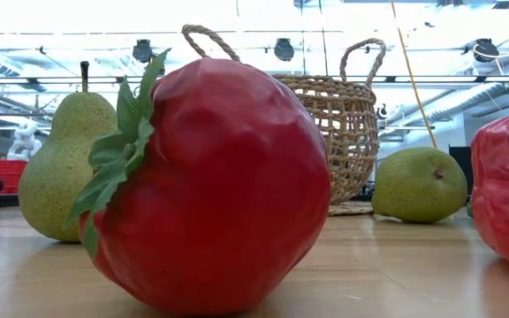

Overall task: Build produce basket
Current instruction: Put the red apple into the basket

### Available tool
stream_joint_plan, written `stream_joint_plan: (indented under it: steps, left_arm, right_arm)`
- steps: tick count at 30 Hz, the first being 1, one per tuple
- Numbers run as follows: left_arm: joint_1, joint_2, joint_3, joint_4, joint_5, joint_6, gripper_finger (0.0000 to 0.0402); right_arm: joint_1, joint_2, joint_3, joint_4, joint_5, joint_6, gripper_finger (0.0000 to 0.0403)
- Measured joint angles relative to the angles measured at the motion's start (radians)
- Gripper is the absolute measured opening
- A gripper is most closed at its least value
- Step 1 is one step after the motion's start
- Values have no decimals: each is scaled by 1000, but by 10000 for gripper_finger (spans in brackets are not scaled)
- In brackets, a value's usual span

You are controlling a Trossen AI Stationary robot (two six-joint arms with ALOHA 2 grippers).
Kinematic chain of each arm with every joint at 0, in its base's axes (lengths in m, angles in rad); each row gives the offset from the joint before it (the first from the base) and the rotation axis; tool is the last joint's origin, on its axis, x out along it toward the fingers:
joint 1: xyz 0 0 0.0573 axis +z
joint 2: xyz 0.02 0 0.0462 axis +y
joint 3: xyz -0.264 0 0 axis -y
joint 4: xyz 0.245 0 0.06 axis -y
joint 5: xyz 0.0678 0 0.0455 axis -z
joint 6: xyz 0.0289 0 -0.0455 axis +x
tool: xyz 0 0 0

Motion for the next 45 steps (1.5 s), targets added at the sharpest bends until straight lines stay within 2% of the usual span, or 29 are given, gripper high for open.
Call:
stream_joint_plan:
  steps: [8, 19, 30, 39, 45]
  left_arm:
    - [0, 0, 0, 4, 0, 0, 147]
    - [0, 0, 0, 8, -1, 4, 147]
    - [0, 0, 0, 8, -1, 5, 147]
    - [0, 0, 0, 8, -1, 5, 147]
    - [0, 0, 0, 8, -1, 5, 148]
  right_arm:
    - [0, 0, -3, 5, -54, 1, 376]
    - [-23, -61, -3, 45, -43, -13, 371]
    - [-70, -188, -3, 67, 137, -34, 370]
    - [-95, -280, -3, 158, 363, -188, 370]
    - [-113, -319, -3, 257, 529, -358, 370]
